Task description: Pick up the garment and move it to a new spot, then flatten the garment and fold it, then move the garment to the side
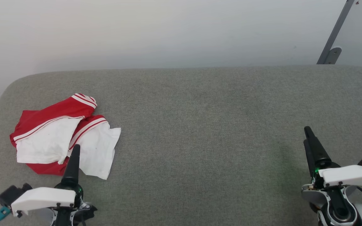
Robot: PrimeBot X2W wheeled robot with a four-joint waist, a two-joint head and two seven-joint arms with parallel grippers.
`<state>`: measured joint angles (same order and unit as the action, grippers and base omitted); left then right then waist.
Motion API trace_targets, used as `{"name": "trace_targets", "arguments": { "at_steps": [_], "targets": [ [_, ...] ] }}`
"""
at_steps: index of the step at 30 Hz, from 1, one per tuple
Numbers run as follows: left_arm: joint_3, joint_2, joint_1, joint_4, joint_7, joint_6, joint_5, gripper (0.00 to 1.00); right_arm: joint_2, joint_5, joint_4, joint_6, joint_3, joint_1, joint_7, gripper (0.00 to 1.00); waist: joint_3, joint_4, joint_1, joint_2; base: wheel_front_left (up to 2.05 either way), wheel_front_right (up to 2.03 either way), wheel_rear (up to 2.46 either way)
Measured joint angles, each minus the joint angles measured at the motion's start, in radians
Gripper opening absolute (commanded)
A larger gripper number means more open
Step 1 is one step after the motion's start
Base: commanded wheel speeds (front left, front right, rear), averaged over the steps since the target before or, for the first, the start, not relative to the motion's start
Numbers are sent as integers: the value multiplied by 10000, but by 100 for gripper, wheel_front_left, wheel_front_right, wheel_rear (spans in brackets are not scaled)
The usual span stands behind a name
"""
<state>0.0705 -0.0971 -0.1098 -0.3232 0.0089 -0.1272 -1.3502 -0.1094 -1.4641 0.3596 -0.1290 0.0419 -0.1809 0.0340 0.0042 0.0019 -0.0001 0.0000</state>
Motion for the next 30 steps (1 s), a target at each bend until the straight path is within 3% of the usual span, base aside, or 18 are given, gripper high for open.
{"name": "trace_targets", "arguments": {
  "at_steps": [16,30],
  "targets": [
    [-29,-61,-62,240,-587,232,3845,100,-633,2148,732,0,-853,-823,-802,100,28,46,1,1,0,0,0],
    [-251,-265,-62,219,-1057,307,6232,100,-970,5624,1016,-2,-1003,-1236,-1277,100,24,71,0,0,0,0,0]
  ]
}}
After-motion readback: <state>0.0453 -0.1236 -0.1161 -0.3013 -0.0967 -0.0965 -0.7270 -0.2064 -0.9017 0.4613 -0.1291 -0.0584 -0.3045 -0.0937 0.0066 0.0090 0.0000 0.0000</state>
